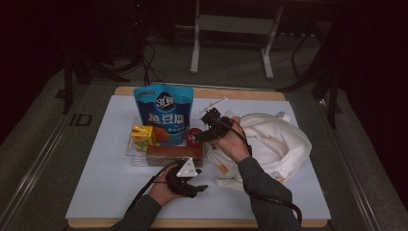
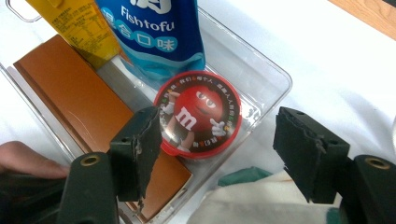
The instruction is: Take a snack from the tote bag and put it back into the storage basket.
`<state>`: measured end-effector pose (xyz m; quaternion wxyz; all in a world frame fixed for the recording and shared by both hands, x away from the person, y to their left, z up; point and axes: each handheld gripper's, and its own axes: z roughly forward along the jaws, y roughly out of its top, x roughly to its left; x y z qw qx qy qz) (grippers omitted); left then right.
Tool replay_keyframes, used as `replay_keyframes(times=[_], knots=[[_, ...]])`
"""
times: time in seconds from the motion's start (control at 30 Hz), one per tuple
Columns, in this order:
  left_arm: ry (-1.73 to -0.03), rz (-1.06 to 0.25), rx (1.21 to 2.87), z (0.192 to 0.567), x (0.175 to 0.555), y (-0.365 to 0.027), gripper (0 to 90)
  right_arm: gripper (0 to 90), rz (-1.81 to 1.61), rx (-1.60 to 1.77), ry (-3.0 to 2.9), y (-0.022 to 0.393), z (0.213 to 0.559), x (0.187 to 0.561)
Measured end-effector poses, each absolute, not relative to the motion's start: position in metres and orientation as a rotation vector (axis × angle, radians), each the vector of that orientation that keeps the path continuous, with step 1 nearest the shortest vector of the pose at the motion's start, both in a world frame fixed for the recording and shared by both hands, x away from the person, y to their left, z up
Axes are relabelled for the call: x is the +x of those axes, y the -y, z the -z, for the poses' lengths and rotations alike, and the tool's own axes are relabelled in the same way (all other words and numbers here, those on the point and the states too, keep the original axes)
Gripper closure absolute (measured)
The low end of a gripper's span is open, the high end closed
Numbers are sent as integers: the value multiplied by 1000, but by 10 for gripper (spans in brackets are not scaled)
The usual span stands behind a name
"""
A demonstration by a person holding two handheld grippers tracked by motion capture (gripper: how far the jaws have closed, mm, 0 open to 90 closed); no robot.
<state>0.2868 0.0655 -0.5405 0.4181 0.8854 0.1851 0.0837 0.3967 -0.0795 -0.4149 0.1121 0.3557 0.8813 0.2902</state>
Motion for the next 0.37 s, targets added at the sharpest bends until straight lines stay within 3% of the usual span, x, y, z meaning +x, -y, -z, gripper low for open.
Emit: replay_keyframes(times=[0.37], knots=[[-467,-208,2220,541,287,-66,394,323,-870,1067,-2570,96,414,397]])
